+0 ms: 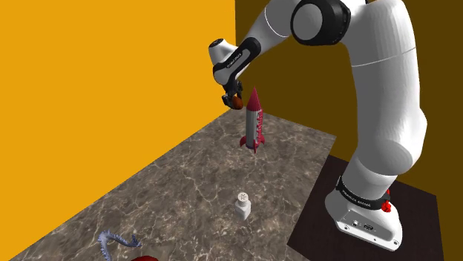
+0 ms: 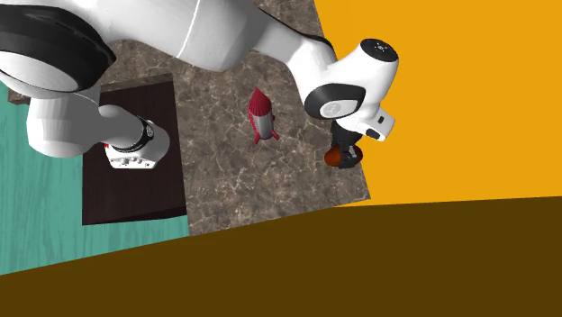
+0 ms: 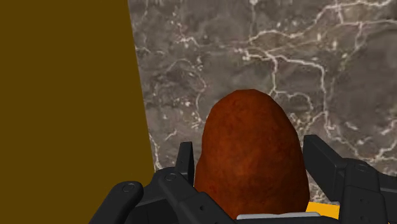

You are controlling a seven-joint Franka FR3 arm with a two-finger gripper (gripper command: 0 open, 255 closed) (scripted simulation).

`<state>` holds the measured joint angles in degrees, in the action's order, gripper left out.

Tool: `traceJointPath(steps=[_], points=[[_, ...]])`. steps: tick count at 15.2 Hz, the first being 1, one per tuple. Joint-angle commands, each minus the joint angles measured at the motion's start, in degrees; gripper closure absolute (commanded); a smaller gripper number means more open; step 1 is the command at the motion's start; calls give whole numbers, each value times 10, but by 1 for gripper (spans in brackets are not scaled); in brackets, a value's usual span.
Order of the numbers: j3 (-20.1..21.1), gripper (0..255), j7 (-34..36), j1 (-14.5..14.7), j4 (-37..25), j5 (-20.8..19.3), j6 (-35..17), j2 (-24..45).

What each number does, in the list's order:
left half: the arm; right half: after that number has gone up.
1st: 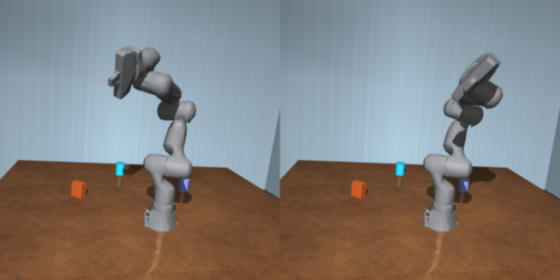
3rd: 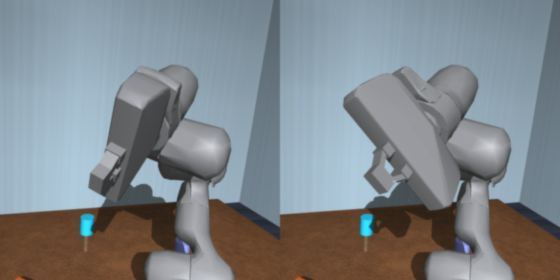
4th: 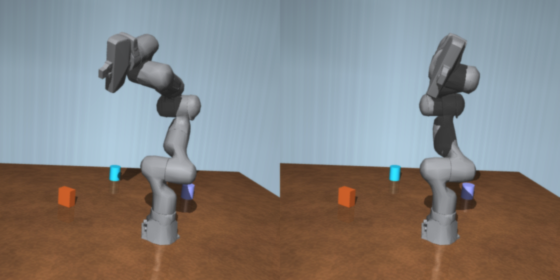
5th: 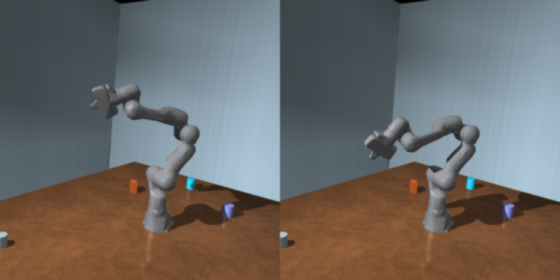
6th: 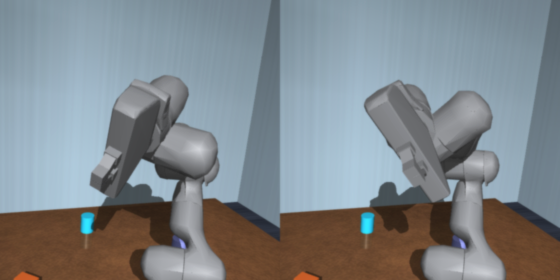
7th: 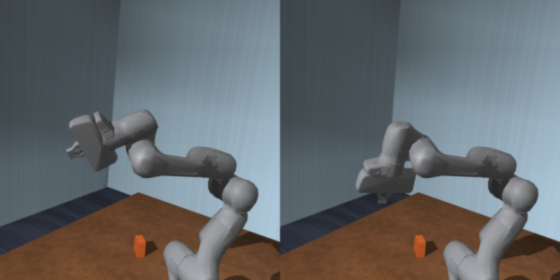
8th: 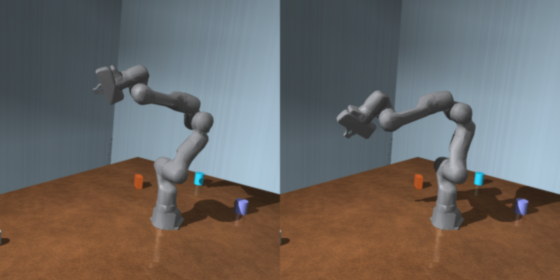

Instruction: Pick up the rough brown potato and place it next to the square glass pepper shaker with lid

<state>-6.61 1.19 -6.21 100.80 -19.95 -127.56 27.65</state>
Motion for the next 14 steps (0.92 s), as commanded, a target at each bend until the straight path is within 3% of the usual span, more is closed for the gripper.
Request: traceJointPath(steps=[1,14], points=[[1,255,-6,0,-7,3,15,-8],[3,255,-32,1,-42,13,92,-54]])
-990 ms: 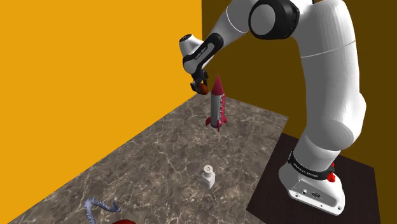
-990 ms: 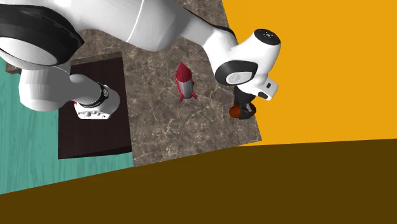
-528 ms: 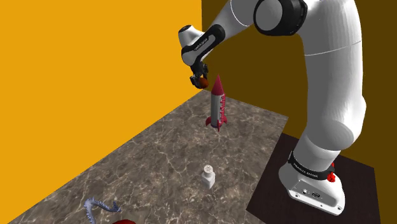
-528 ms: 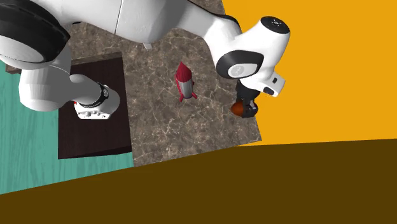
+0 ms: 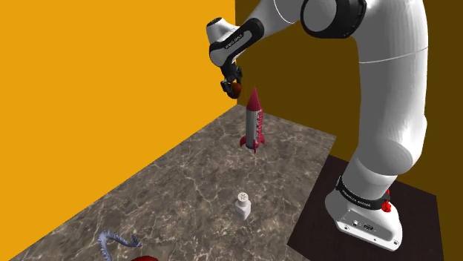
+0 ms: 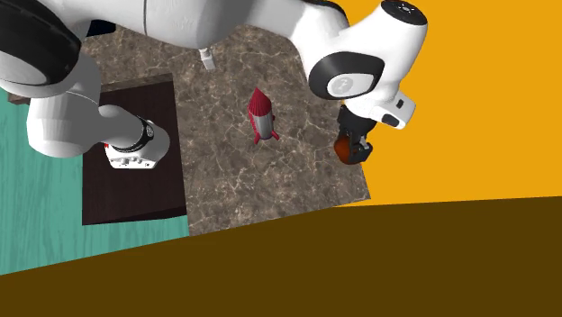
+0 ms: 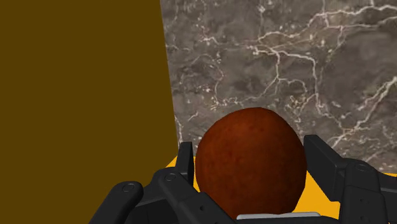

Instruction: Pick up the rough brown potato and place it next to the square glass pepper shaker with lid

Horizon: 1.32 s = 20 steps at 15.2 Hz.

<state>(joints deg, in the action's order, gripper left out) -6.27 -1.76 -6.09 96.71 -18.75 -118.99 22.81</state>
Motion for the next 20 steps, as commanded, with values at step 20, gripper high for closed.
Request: traceJointPath(steps=[20], points=[[52,255,142,77,320,-25,4,-280]])
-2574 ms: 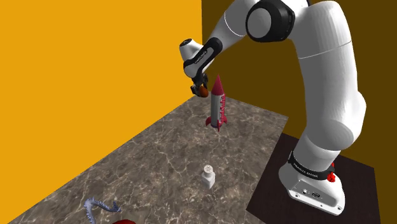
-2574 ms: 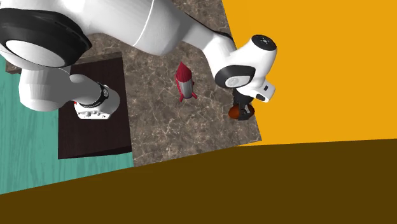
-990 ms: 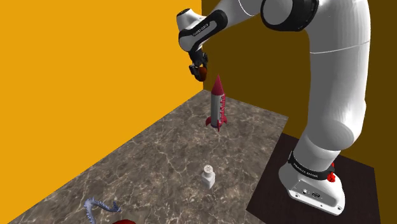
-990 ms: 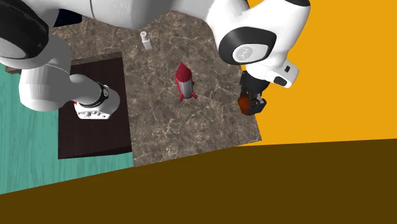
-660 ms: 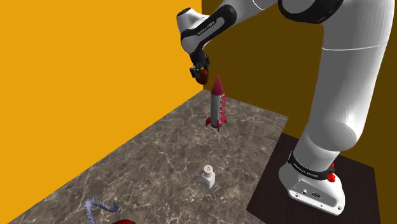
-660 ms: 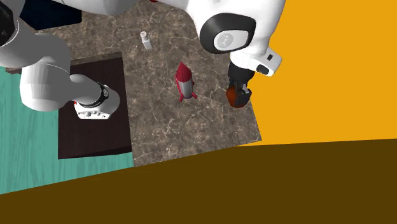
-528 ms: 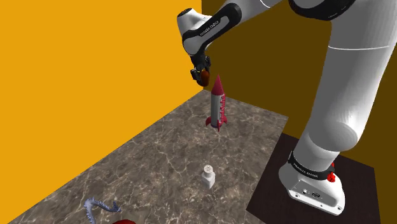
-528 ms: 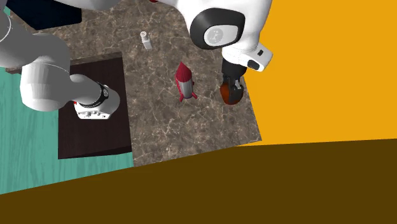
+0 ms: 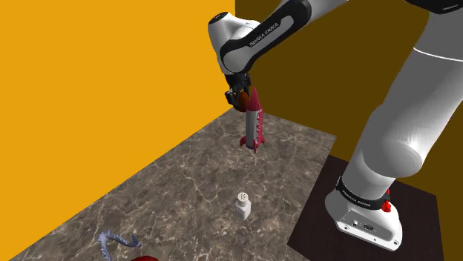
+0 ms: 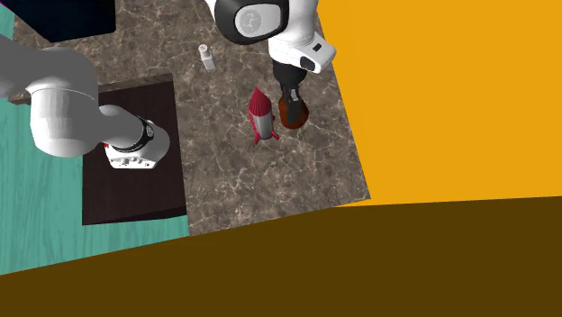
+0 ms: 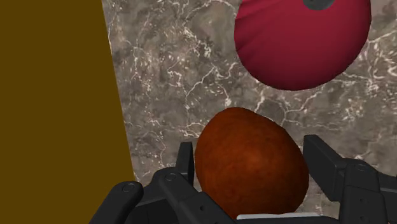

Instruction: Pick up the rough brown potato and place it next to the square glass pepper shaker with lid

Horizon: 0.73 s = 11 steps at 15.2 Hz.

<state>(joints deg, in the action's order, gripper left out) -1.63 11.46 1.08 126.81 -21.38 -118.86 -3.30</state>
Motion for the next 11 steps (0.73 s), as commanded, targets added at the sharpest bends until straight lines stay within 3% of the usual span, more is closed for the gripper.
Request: traceJointPath(steps=[1,11], points=[[11,255,20,10,36,2,5,-35],[80,255,115,72,173,49,42,-178]])
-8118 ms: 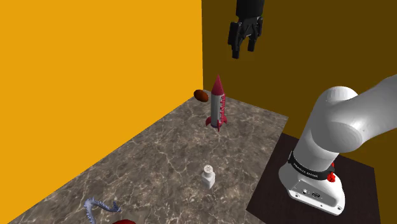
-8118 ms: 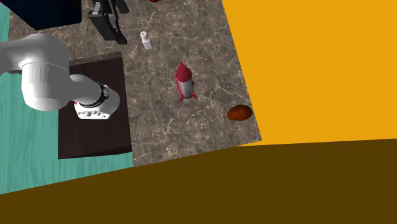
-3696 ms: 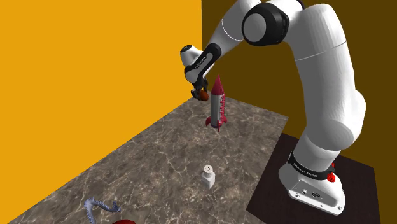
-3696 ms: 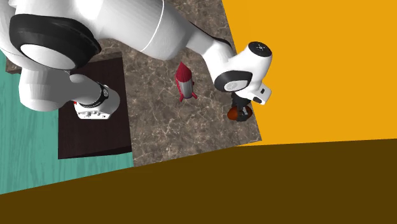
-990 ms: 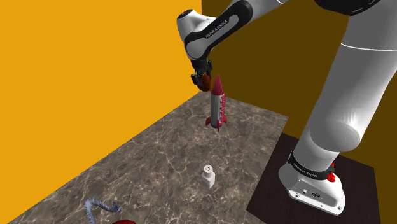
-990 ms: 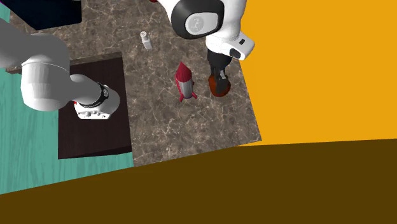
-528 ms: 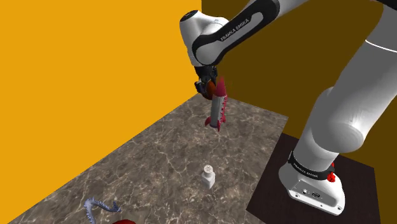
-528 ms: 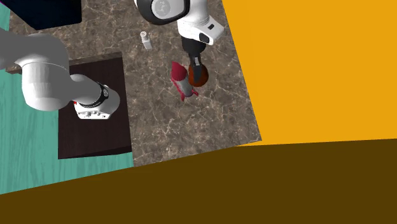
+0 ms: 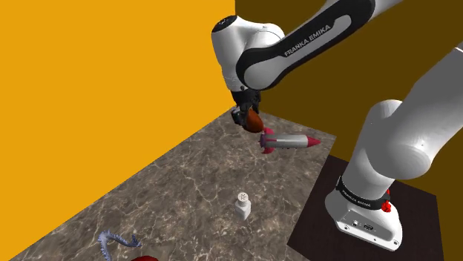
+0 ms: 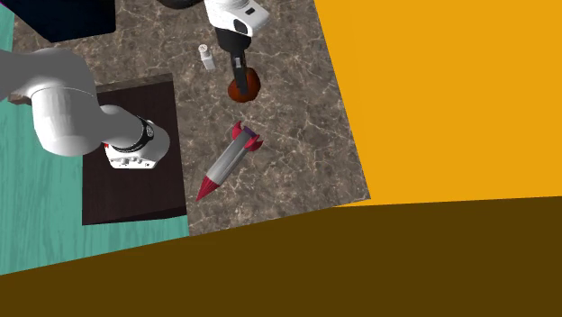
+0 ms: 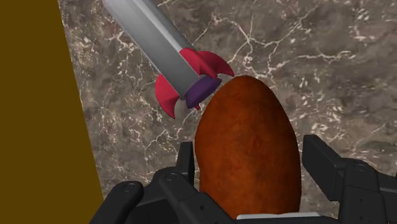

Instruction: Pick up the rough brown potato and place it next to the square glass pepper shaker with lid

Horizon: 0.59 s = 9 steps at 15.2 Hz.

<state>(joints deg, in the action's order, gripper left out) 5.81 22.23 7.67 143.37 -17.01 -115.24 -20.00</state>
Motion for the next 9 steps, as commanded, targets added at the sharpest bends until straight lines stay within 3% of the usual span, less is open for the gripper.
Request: traceJointPath(steps=[1,9], points=[[14,255,17,13,18,14,11,-24],[86,255,100,86,75,90,60,-108]])
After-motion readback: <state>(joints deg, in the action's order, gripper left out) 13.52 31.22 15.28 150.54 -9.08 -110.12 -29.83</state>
